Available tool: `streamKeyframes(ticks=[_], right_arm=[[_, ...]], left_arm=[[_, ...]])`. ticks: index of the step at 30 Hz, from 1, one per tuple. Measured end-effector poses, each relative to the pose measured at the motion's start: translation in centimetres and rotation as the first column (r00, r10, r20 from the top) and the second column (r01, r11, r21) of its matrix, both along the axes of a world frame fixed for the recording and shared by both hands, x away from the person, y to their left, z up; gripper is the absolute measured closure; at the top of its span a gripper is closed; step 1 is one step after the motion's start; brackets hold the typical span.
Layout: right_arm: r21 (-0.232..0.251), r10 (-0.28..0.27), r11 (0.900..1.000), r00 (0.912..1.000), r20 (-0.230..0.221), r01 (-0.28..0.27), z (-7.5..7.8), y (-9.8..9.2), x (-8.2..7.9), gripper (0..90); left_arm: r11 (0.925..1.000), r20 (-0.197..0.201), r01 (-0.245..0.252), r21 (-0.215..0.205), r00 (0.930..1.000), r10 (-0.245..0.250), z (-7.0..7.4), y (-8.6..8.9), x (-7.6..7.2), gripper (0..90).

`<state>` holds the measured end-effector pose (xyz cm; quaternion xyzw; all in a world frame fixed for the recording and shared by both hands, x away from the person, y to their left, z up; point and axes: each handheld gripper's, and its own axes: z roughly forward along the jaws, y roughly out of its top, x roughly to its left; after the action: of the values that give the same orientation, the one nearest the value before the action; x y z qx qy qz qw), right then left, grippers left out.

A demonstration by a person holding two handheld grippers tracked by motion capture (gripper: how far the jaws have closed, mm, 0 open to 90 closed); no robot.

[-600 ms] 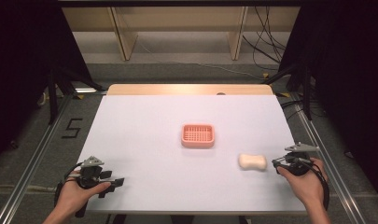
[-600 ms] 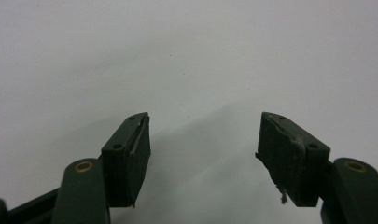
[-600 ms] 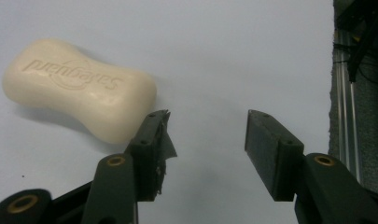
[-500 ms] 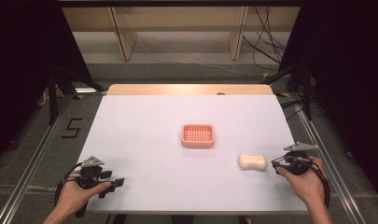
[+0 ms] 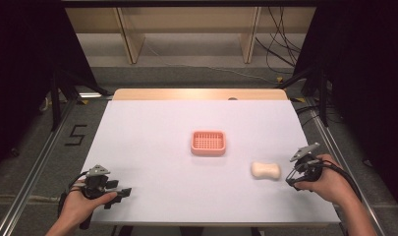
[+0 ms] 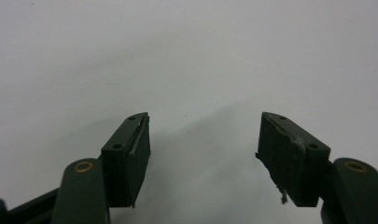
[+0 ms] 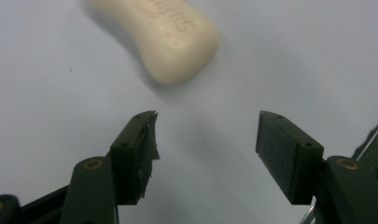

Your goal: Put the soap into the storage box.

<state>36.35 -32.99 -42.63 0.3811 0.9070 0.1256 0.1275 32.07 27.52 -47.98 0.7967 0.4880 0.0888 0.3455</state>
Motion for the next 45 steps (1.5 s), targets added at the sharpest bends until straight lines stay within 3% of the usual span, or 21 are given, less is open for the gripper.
streamKeyframes(ticks=[1,2,6,8,11,19,21,23,24,26,27,29,35,36,37,38,40,42,43,45], right_arm=[[-0.01,0.022,1.0,0.9996,-0.016,-0.022,0.0,0.2,0.1,37.1],[-0.045,0.092,0.995,0.9953,-0.029,-0.094,0.0,0.7,0.7,36.8],[-0.064,0.131,0.989,0.9905,-0.043,-0.133,0.1,1.5,1.2,35.8],[-0.083,0.179,0.98,0.9826,-0.052,-0.182,0.1,2.3,1.9,35.4],[-0.094,0.202,0.974,0.9775,-0.061,-0.207,0.1,3.0,2.3,34.9],[-0.11,0.256,0.958,0.9629,-0.087,-0.264,0.2,4.1,3.6,32.9],[-0.115,0.252,0.959,0.9637,-0.088,-0.261,0.1,4.3,3.7,32.7],[-0.12,0.27,0.952,0.958,-0.096,-0.281,0.1,4.6,4.0,32.2],[-0.122,0.294,0.944,0.9505,-0.1,-0.305,0.0,4.7,4.2,32.1],[-0.128,0.287,0.945,0.9514,-0.112,-0.3,0.1,4.9,4.2,31.9],[-0.13,0.29,0.943,0.9471,-0.138,-0.308,0.0,5.2,4.4,31.9],[-0.131,0.289,0.942,0.9467,-0.143,-0.307,0.0,5.4,4.5,31.7],[-0.146,0.325,0.926,0.9328,-0.155,-0.347,-0.4,6.4,5.3,31.7],[-0.144,0.321,0.928,0.9336,-0.16,-0.343,-0.4,6.5,5.4,31.7],[-0.15,0.327,0.924,0.9306,-0.164,-0.351,-0.5,6.6,5.5,31.6],[-0.147,0.352,0.915,0.9217,-0.162,-0.376,-0.5,6.6,5.8,31.6],[-0.149,0.333,0.922,0.9281,-0.167,-0.358,-0.6,6.7,5.8,31.6],[-0.148,0.338,0.92,0.9252,-0.172,-0.364,-0.7,6.8,5.9,31.6],[-0.146,0.353,0.914,0.9191,-0.175,-0.379,-0.9,7.0,6.1,31.5],[-0.15,0.34,0.918,0.9221,-0.185,-0.368,-1.1,7.2,6.1,31.6]], left_arm=[[1.0,0.0,0.002,0.002,1.0,-0.002,0.0,0.0,0.0,34.0],[1.0,-0.002,0.003,0.005,1.0,-0.003,0.0,0.1,0.0,34.0],[0.9999,0.01,0.001,0.014,1.0,-0.001,-0.1,0.1,0.1,34.0],[1.0,0.0,0.0,-0.001,1.0,0.0,0.0,0.0,0.0,33.9],[1.0,0.001,0.006,0.003,1.0,-0.006,0.0,0.0,0.0,33.9],[1.0,-0.001,0.005,0.0,1.0,-0.005,0.0,0.1,0.0,33.9],[1.0,-0.001,0.006,0.001,1.0,-0.006,0.0,0.1,0.0,33.9],[1.0,-0.002,0.007,0.002,1.0,-0.007,0.0,0.0,0.0,33.9],[1.0,-0.002,0.007,0.002,1.0,-0.007,0.0,0.0,0.0,33.9],[1.0,-0.002,0.005,0.001,1.0,-0.005,0.0,0.0,0.0,33.9],[1.0,0.0,0.007,0.003,1.0,-0.007,0.0,0.0,0.0,33.9],[1.0,-0.001,0.008,0.003,1.0,-0.008,0.0,0.0,0.0,33.9],[1.0,-0.003,0.005,0.003,1.0,-0.005,0.0,0.1,0.0,33.9],[1.0,-0.003,0.007,0.002,1.0,-0.007,0.0,0.1,0.0,33.9],[1.0,-0.003,0.007,0.002,1.0,-0.007,0.0,0.1,0.0,33.9],[1.0,-0.003,0.006,0.003,1.0,-0.006,0.0,0.1,0.0,33.9],[1.0,-0.004,0.007,0.004,1.0,-0.007,0.0,0.1,0.0,33.9],[1.0,-0.004,0.006,0.004,1.0,-0.006,0.0,0.1,0.0,33.9],[1.0,-0.004,0.006,0.004,1.0,-0.006,0.0,0.1,0.0,33.9],[1.0,-0.004,0.007,0.002,1.0,-0.007,0.0,0.1,0.0,33.9]])
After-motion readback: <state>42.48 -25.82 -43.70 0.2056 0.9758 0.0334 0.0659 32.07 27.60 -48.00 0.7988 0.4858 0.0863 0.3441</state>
